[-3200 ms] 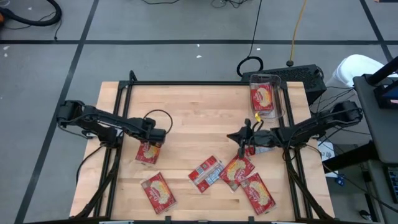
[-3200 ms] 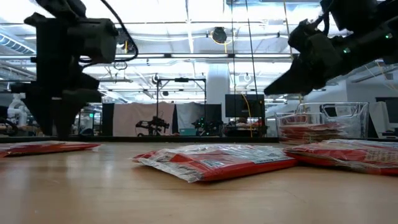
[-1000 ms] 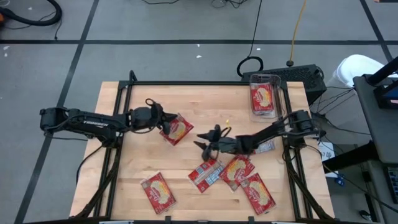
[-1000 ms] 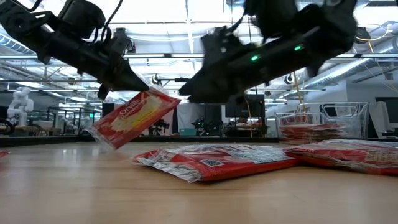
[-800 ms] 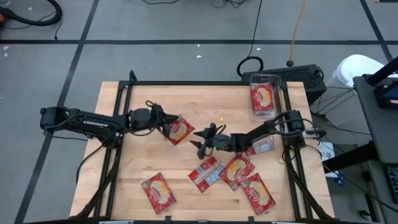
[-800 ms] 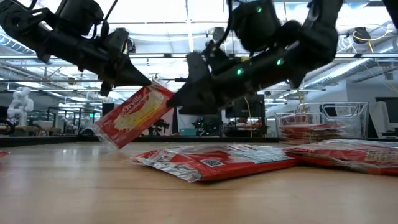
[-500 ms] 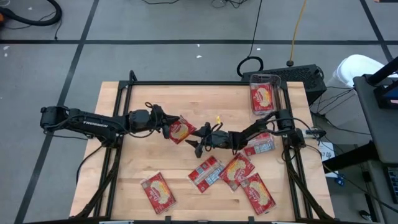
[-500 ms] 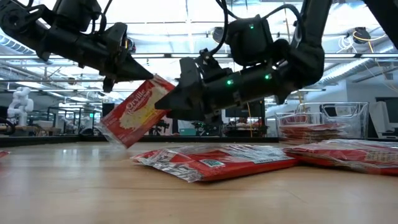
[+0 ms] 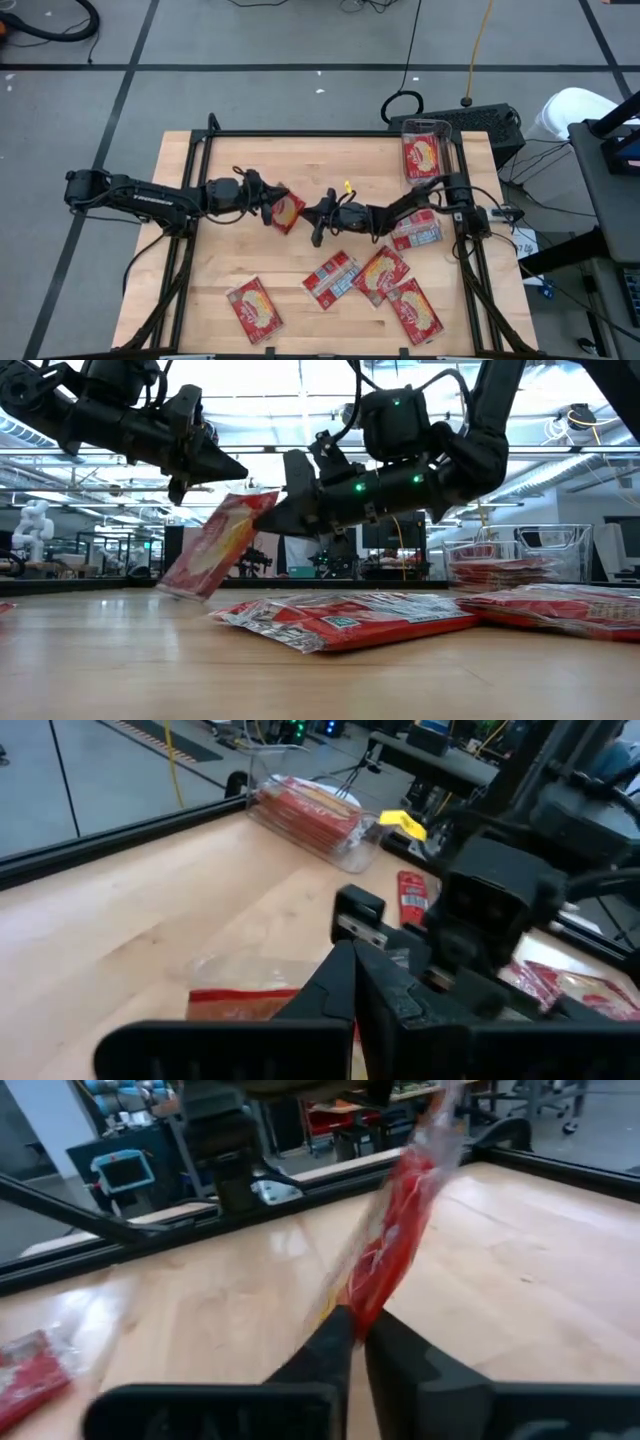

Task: Sort popcorn bags into baskets
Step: Put the red popcorn bag into the transparent bin

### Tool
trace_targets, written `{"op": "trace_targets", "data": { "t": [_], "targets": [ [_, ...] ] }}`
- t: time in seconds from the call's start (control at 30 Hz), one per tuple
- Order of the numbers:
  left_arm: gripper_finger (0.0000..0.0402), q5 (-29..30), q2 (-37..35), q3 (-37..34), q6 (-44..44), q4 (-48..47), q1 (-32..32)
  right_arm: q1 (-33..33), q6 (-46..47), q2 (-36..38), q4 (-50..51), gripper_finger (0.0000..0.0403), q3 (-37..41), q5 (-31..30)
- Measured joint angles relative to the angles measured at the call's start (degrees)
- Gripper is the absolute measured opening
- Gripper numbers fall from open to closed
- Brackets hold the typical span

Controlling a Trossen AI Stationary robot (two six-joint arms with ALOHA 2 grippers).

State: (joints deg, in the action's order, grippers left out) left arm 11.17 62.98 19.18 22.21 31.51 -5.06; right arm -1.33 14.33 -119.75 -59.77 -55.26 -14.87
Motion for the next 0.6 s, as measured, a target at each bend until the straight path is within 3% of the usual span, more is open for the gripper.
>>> {"op": "trace_targets", "data": {
  "t": [0.37, 0.6],
  "targets": [
    [0.006, -0.03, -0.02, 0.0, 4.55, -10.46, 1.68, 1.38, -3.35, 0.26, 2.98, 0.0002, 0.06, 0.15],
    [0.0103, 0.16, -0.02, 0.0, 7.06, -20.67, 2.7, 1.36, -10.53, 7.61, 13.38, 0.0001, 0.98, 4.72]
  ]
}}
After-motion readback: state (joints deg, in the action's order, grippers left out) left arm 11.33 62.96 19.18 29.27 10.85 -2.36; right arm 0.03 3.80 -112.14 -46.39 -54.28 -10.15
